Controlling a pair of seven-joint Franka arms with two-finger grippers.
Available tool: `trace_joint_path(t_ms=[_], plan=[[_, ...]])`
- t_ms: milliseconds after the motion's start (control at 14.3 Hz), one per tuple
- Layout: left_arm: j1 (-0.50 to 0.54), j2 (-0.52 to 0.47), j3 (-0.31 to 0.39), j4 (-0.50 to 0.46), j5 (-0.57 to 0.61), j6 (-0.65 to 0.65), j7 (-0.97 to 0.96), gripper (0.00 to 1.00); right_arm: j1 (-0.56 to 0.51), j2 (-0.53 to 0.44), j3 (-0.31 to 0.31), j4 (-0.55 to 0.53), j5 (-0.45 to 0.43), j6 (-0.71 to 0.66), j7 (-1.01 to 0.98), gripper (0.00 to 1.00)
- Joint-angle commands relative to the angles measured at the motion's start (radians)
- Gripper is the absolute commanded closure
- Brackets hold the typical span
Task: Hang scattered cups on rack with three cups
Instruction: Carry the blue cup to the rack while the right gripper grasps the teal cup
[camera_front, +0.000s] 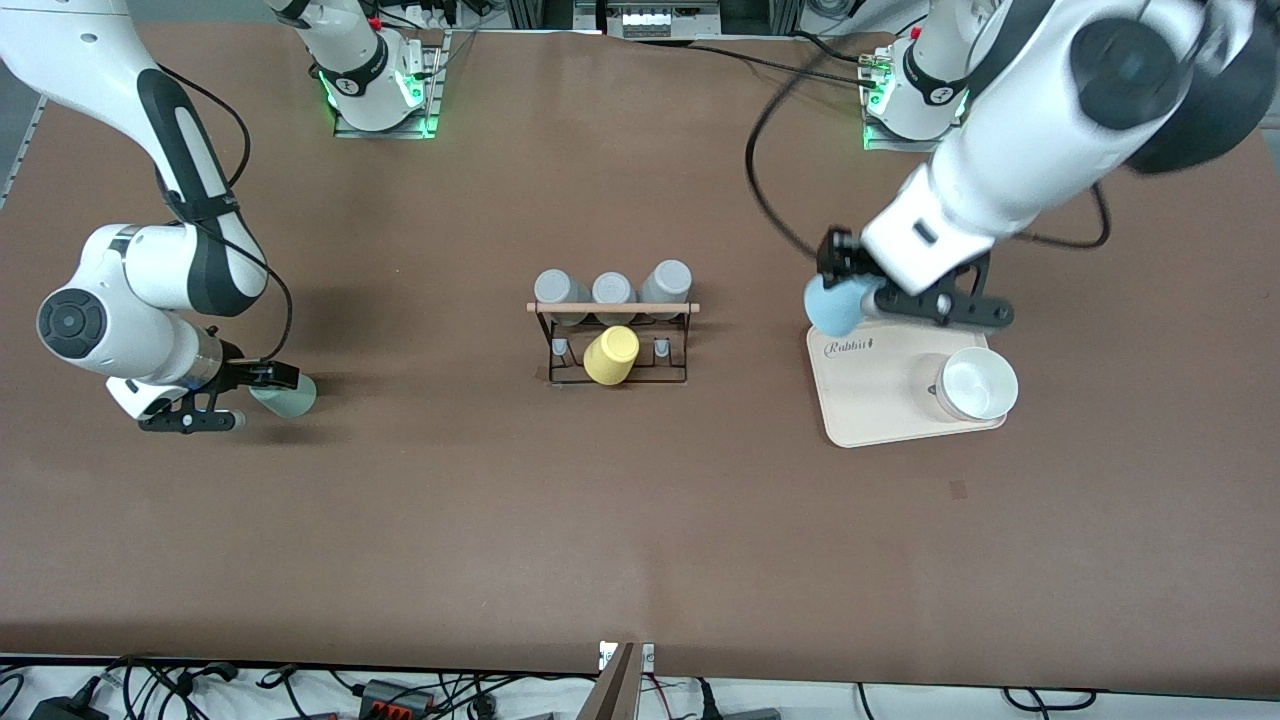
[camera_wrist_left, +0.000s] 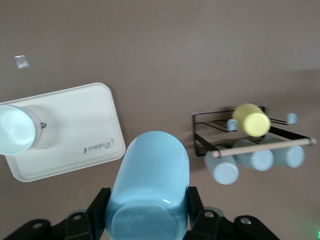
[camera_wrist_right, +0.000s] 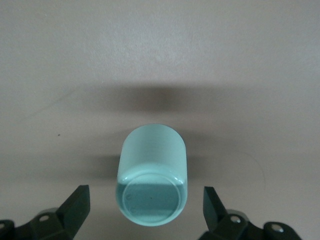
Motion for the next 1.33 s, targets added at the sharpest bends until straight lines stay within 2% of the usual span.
trace_joint_path(t_ms=[0,140,210,349,489,769,1048,1118,1258], plan=[[-0.058,0.142,0.0,0.092,-0.039,0.028,-0.01,1.0,-0.015,-0.011,0.01,-0.025,-0.013,0.022,-0.023,0.0],[-0.12,0.194,0.003,0.095,-0.033,0.119,-0.01,1.0,-0.017,-0.009,0.01,-0.025,-0.013,0.022,-0.048,0.0],[-0.137,0.214,0.011,0.089,-0.024,0.154,-0.008,1.0,-0.02,-0.009,0.01,-0.025,-0.013,0.022,-0.053,0.05],[-0.16,0.256,0.008,0.091,0.054,0.257,-0.008,1.0,-0.023,-0.009,0.01,-0.025,-0.013,0.022,-0.083,0.22],[-0.161,0.265,0.004,0.091,0.076,0.349,0.009,1.0,-0.023,-0.009,0.01,-0.025,-0.013,0.022,-0.089,0.39],[-0.176,0.32,0.002,0.083,0.083,0.403,0.048,1.0,-0.02,-0.009,0.01,-0.022,-0.013,0.017,-0.091,0.65],[-0.193,0.353,0.0,0.08,0.059,0.389,0.211,1.0,0.022,-0.061,0.024,0.024,-0.007,-0.029,-0.076,0.7],[-0.196,0.353,0.0,0.077,0.059,0.38,0.213,1.0,0.042,-0.064,0.024,0.058,-0.005,-0.076,-0.074,0.73],[-0.214,0.353,0.0,0.063,0.059,0.368,0.213,1.0,0.075,-0.061,0.024,0.166,0.004,-0.22,-0.019,0.73]])
